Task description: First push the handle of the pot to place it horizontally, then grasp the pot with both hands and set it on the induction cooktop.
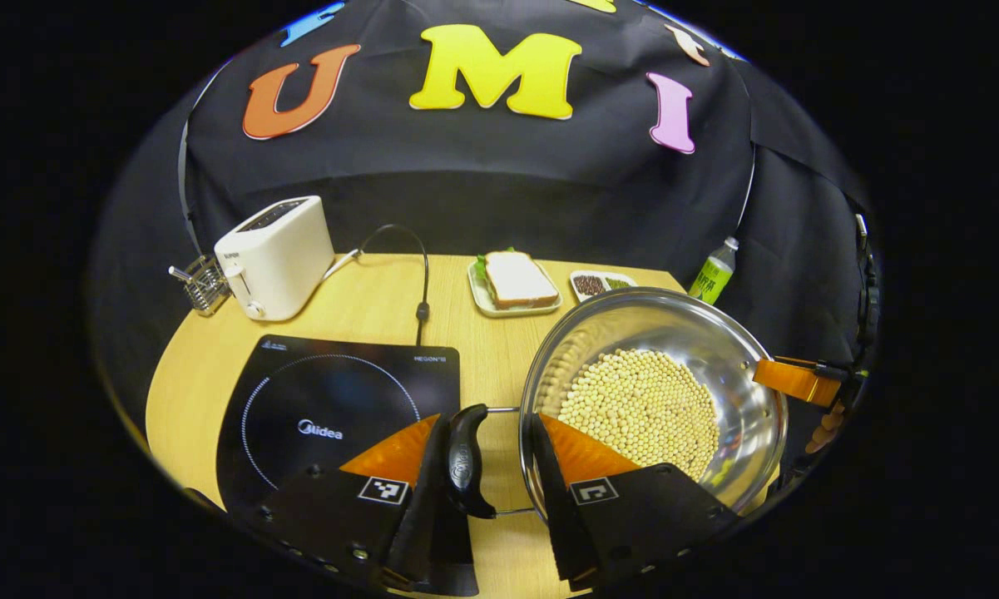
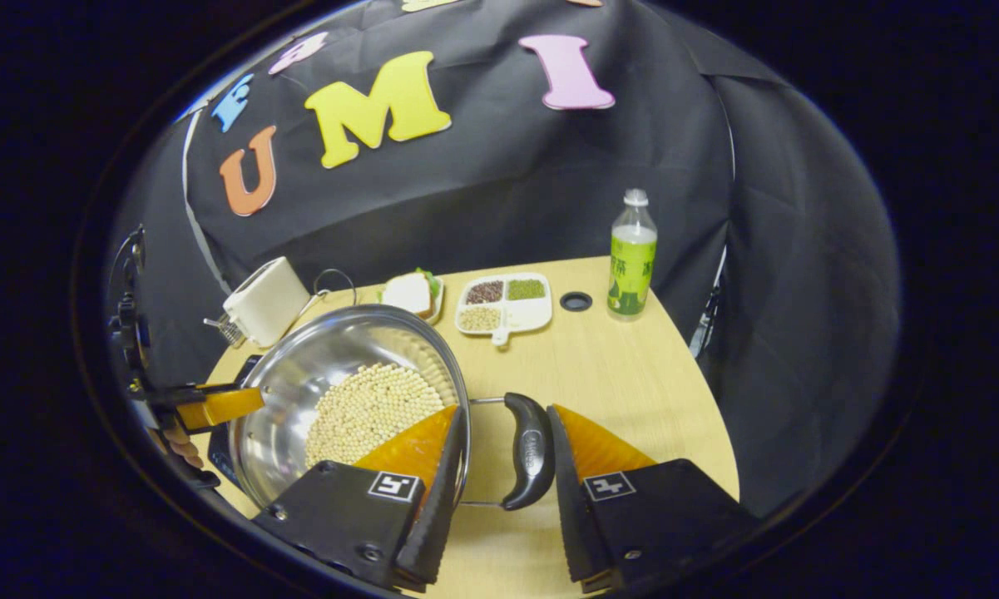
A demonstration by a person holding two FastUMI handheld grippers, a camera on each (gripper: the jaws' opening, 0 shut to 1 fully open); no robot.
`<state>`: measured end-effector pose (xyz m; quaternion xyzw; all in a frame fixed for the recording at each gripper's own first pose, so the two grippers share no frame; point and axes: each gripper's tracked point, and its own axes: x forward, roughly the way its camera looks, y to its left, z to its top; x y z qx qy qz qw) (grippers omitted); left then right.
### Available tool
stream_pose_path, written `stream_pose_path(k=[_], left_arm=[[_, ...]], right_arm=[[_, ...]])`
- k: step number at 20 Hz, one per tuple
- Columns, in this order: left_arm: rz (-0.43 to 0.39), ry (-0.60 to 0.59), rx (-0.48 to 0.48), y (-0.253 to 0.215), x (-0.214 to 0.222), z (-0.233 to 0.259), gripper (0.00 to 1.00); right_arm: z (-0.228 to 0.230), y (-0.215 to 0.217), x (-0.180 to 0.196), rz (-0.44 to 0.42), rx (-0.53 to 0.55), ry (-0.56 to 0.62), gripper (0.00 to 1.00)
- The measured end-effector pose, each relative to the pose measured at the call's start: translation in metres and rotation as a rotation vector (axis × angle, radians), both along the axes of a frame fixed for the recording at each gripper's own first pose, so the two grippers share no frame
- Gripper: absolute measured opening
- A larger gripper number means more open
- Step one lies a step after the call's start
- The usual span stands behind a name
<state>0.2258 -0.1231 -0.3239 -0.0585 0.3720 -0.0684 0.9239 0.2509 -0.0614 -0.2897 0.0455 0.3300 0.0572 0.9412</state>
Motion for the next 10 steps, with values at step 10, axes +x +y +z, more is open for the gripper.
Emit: stream_pose_path(k=[10], left_arm=[[0.051,-0.110,-0.008,0.079,-0.012,0.074,0.55]], right_arm=[[0.071,0.083,-0.015,0.040,0.013,-0.080,0.57]])
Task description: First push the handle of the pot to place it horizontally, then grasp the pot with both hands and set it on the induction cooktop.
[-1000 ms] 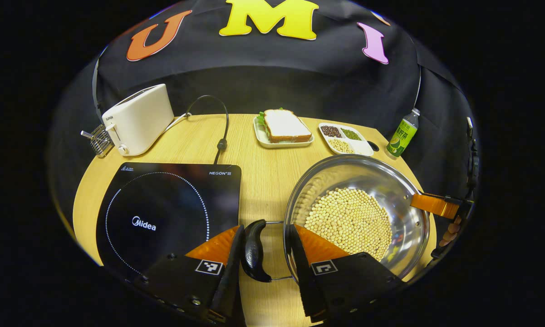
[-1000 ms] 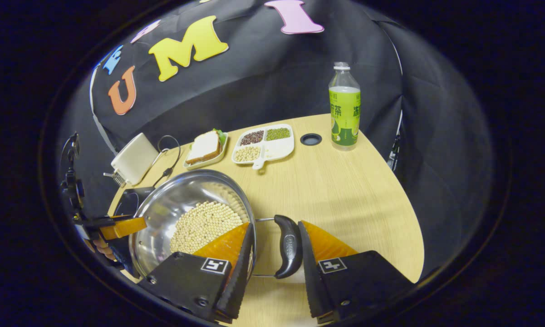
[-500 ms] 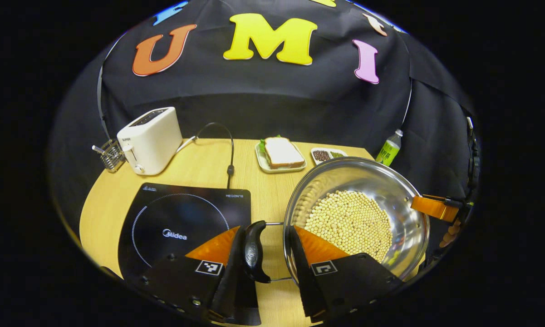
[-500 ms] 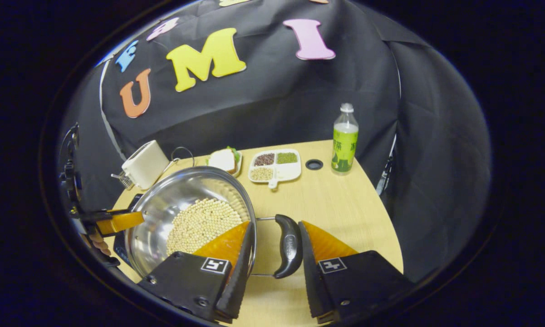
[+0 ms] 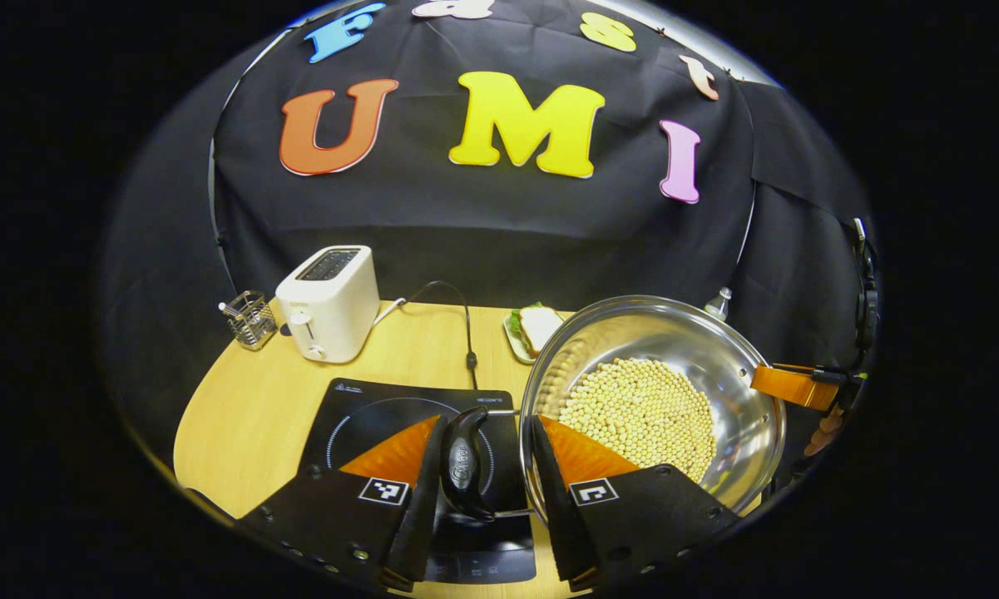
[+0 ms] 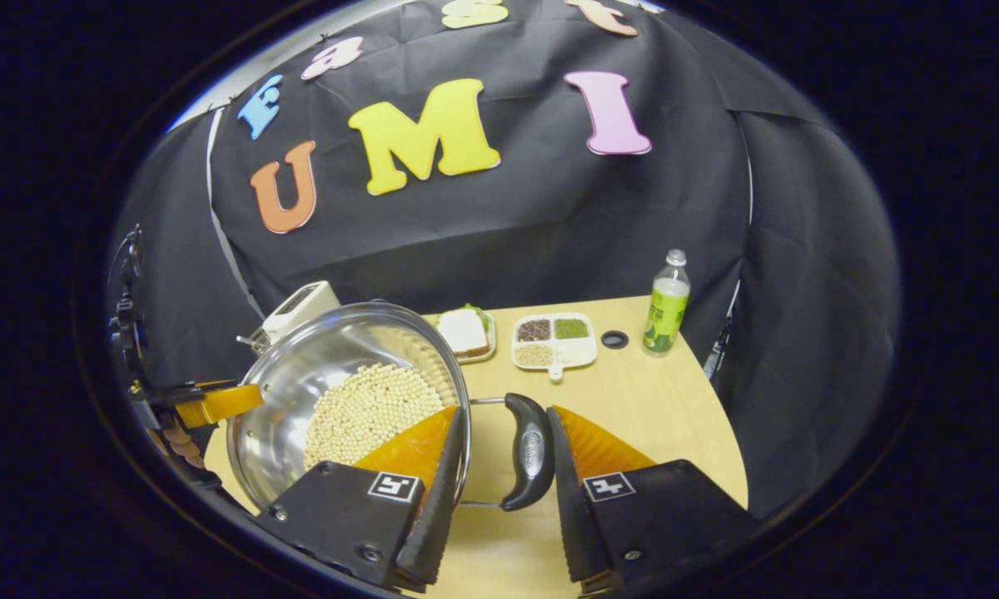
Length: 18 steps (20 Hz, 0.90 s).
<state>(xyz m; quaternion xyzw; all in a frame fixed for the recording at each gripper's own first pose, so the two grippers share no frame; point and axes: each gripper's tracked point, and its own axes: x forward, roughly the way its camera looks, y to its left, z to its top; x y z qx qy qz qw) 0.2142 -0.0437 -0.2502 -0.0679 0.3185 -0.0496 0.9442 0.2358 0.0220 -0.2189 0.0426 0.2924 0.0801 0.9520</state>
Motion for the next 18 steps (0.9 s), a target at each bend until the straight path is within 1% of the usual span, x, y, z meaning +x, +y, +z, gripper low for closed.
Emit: stream_pose_path(k=[1,2,5,6,7,10,11,13,14,15,18], left_arm=[[0.007,-0.004,-0.003,0.010,-0.002,0.003,0.55],[0.015,-0.010,-0.003,0.021,-0.002,0.004,0.55],[0.044,-0.007,0.000,0.052,-0.004,0.004,0.55],[0.054,-0.004,0.002,0.065,-0.005,0.001,0.55],[0.067,0.001,0.001,0.077,-0.005,0.000,0.55],[0.095,0.010,0.019,0.111,-0.004,-0.007,0.55],[0.103,0.020,0.024,0.120,-0.004,-0.008,0.55],[0.122,0.030,0.027,0.142,-0.001,-0.020,0.55],[0.128,0.039,0.028,0.151,0.002,-0.029,0.55],[0.136,0.046,0.027,0.160,0.004,-0.036,0.55],[0.163,0.072,0.015,0.180,0.010,-0.059,0.56]], right_arm=[[0.003,0.011,0.000,0.004,0.002,-0.002,0.58],[0.005,0.022,0.000,0.011,0.001,-0.005,0.57],[0.005,0.059,0.003,0.036,-0.004,-0.002,0.57],[0.003,0.072,0.004,0.047,-0.004,0.004,0.58],[0.000,0.085,0.007,0.058,-0.007,0.007,0.57],[-0.013,0.123,0.013,0.084,-0.005,0.029,0.58],[-0.018,0.133,0.017,0.091,-0.005,0.037,0.57],[-0.029,0.154,0.024,0.103,0.002,0.057,0.58],[-0.036,0.163,0.027,0.109,0.001,0.064,0.57],[-0.042,0.173,0.032,0.113,0.002,0.069,0.58],[-0.065,0.198,0.044,0.118,0.003,0.094,0.58]])
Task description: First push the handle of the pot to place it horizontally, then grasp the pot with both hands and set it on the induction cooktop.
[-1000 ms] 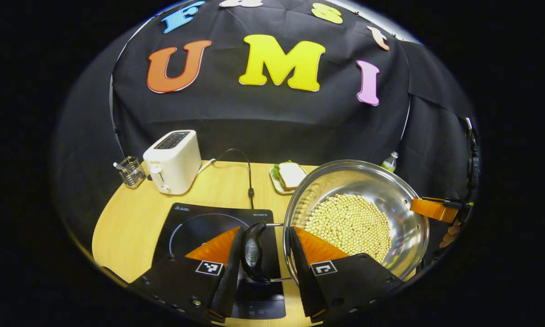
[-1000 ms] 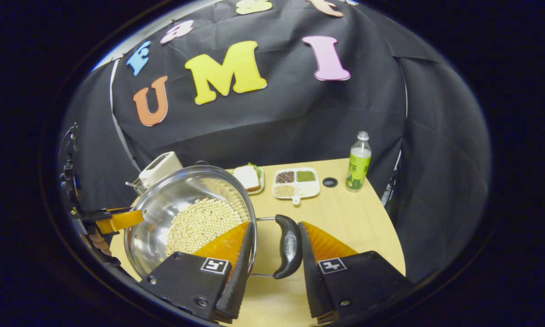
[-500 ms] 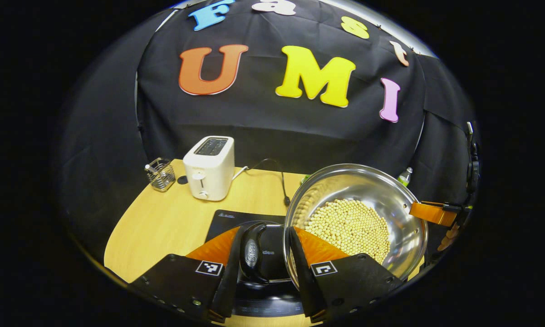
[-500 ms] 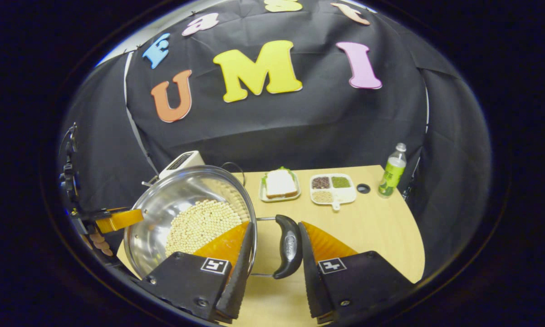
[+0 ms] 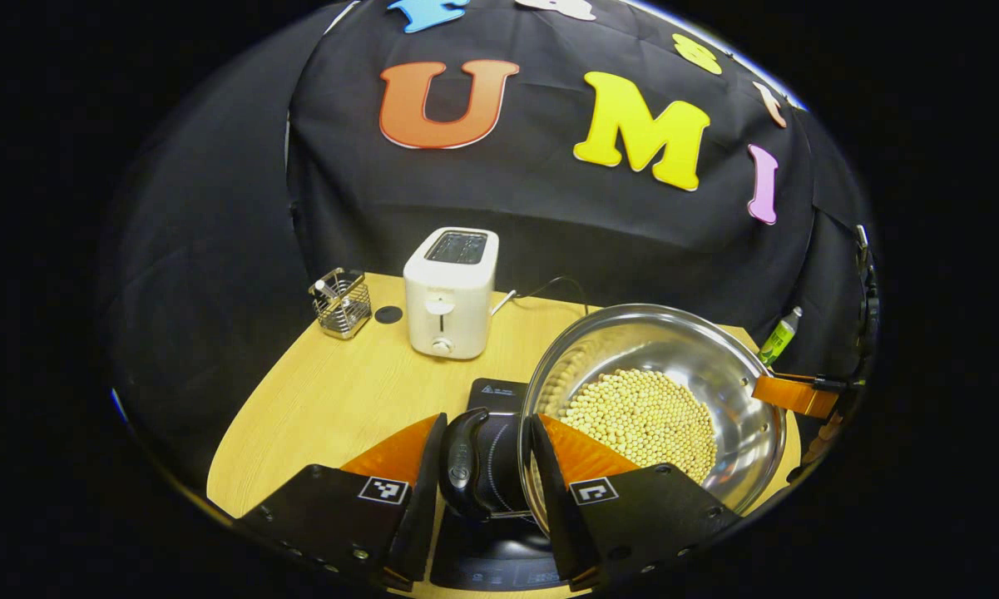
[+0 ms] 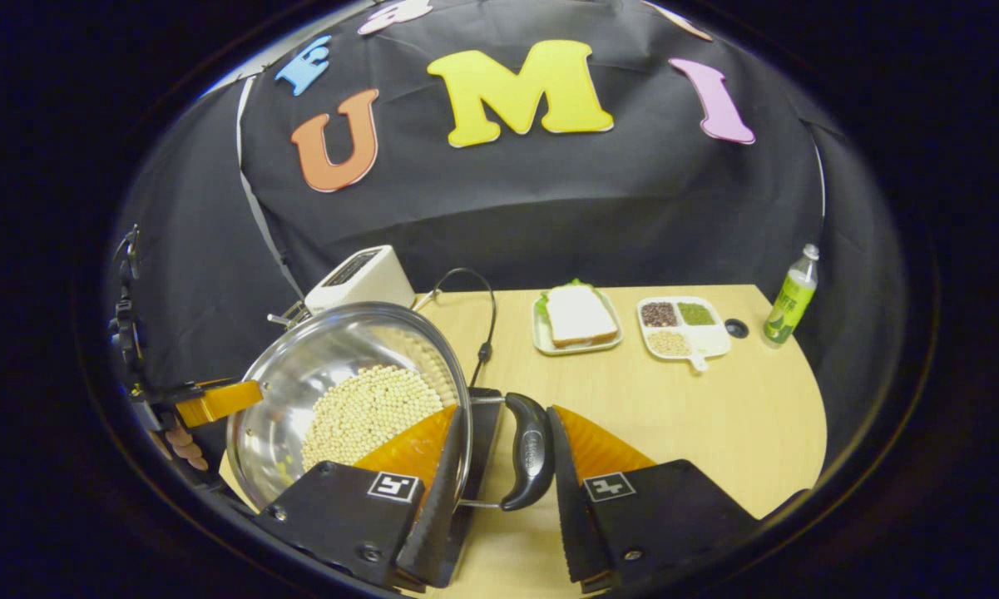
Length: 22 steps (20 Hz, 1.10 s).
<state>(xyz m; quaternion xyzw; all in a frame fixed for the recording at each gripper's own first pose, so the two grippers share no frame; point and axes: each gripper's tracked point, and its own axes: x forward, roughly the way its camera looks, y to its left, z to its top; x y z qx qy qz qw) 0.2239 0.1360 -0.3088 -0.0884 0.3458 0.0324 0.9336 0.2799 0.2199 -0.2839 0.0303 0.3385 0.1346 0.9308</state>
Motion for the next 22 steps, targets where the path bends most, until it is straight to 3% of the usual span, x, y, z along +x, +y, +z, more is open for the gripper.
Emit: stream_pose_path(k=[5,9,14,19,22], left_arm=[[0.030,0.043,-0.012,0.019,0.006,-0.035,0.55],[0.008,0.066,-0.007,0.020,0.008,-0.054,0.56],[-0.012,0.028,0.026,0.021,0.014,-0.055,0.56],[-0.005,0.032,0.000,0.022,0.012,-0.056,0.57],[0.018,0.009,-0.015,0.024,0.017,-0.054,0.64]], right_arm=[[-0.038,0.023,0.010,0.015,-0.015,0.023,0.58],[-0.060,0.024,0.010,-0.005,0.003,0.042,0.57],[-0.064,0.023,0.014,-0.017,0.064,-0.008,0.57],[-0.064,0.022,0.014,-0.024,0.085,-0.032,0.58],[-0.064,0.022,0.011,-0.030,0.100,-0.051,0.59]])
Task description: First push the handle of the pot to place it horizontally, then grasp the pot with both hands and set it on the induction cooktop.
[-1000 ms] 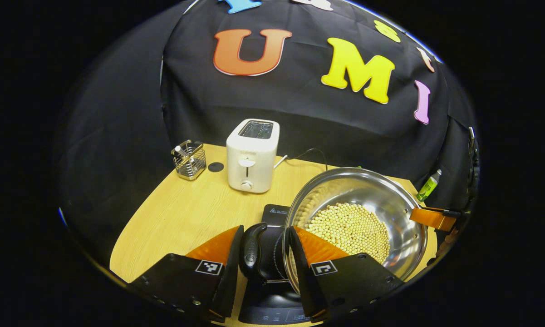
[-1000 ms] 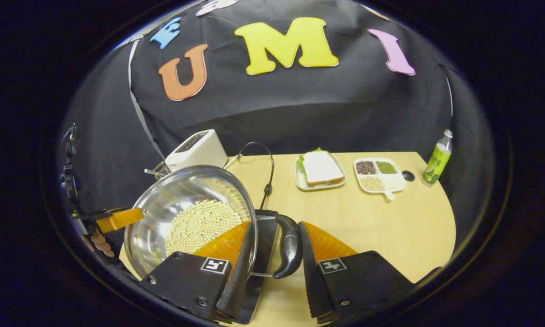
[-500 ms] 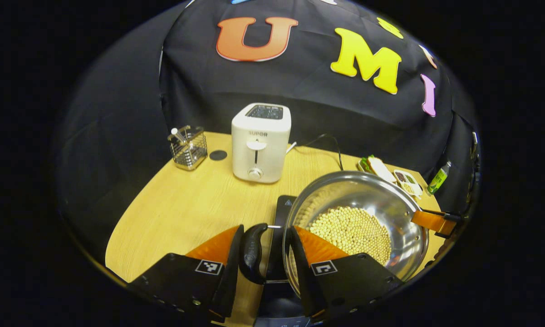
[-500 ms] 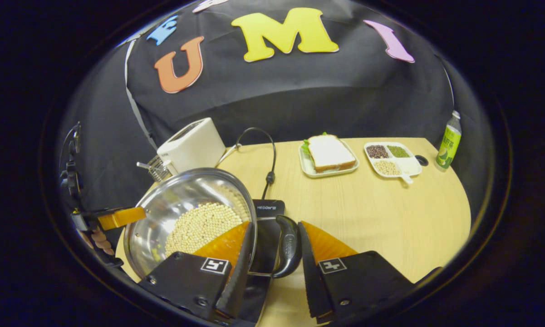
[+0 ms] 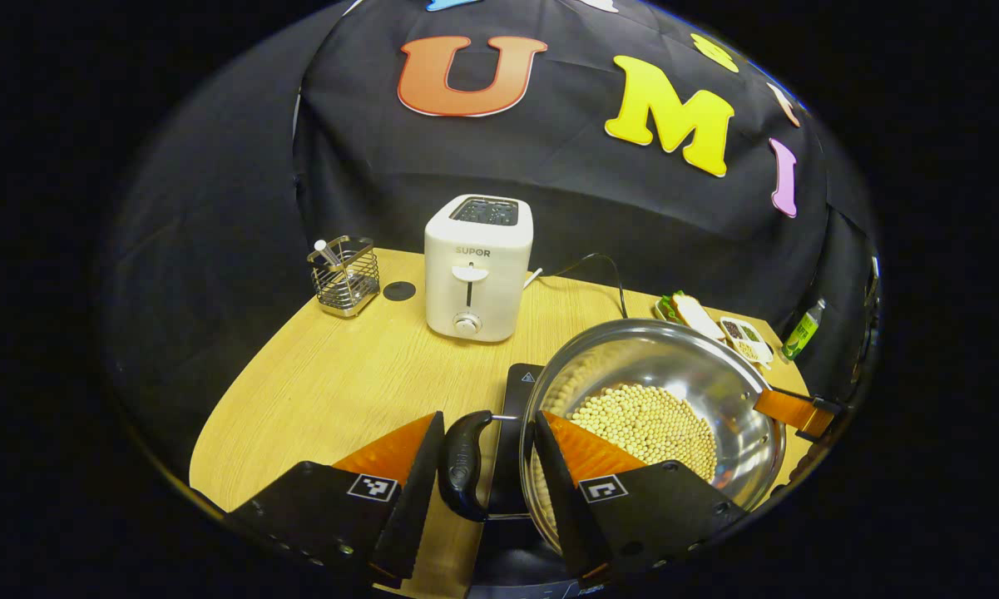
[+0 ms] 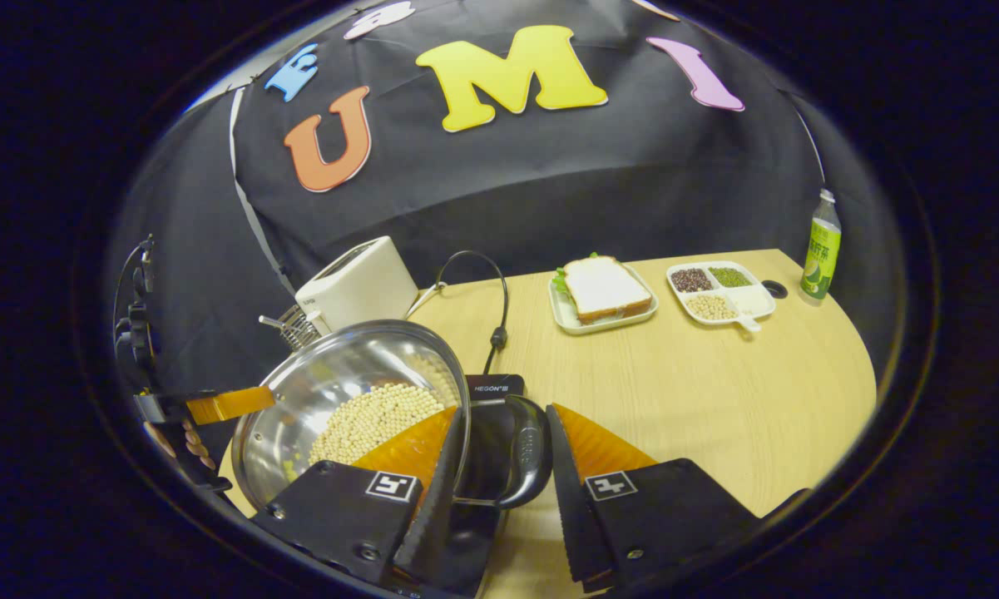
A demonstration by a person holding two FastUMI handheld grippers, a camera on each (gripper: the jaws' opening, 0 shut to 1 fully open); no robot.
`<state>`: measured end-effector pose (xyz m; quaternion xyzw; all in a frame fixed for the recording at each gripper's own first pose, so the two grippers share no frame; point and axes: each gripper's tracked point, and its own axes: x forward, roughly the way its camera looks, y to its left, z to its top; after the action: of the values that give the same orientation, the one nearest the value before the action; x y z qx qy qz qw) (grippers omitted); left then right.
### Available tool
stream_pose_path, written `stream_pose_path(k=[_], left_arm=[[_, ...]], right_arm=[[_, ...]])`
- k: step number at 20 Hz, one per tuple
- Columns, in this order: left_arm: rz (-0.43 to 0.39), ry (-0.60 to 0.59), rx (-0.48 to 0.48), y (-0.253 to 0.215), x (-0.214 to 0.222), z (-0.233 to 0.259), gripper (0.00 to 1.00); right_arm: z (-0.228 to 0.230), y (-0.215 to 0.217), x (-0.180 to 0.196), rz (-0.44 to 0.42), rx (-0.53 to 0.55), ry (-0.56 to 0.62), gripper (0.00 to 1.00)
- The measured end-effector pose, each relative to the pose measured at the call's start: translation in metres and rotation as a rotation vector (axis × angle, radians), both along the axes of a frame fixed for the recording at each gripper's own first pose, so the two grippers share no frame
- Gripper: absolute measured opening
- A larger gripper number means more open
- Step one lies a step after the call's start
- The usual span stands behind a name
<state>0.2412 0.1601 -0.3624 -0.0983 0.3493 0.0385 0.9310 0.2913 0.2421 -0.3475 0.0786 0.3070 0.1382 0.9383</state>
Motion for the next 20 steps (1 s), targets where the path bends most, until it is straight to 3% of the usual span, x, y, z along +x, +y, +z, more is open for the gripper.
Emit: stream_pose_path(k=[1,2,3,4,5,6,8,12,20], left_arm=[[0.012,-0.008,0.004,0.003,0.001,0.002,0.65],[0.023,-0.017,0.014,0.009,0.002,0.003,0.58],[0.031,-0.020,0.019,0.011,0.002,0.004,0.75],[0.033,-0.021,0.025,0.011,-0.001,0.007,0.84],[0.039,-0.042,0.041,0.014,-0.002,0.013,0.84],[0.040,-0.068,0.061,0.017,-0.002,0.020,0.86],[0.030,-0.119,0.077,0.014,-0.007,0.036,0.93],[0.030,-0.180,0.120,0.006,-0.029,0.069,0.94],[0.024,-0.354,0.137,-0.036,-0.083,0.150,0.93]], right_arm=[[0.000,0.000,0.000,-0.002,0.005,-0.004,0.59],[0.001,-0.001,-0.001,-0.006,0.009,-0.009,0.59],[0.000,0.000,-0.001,-0.005,0.016,-0.010,0.60],[-0.002,0.000,-0.002,-0.005,0.021,-0.005,0.64],[-0.004,-0.004,-0.003,-0.012,0.019,0.003,0.64],[-0.004,-0.007,-0.003,-0.017,0.021,0.002,0.77],[-0.001,-0.012,-0.001,-0.025,0.029,-0.022,0.87],[0.013,-0.021,-0.017,-0.047,0.069,-0.045,0.92],[0.089,-0.054,-0.081,-0.070,-0.020,-0.238,0.93]])
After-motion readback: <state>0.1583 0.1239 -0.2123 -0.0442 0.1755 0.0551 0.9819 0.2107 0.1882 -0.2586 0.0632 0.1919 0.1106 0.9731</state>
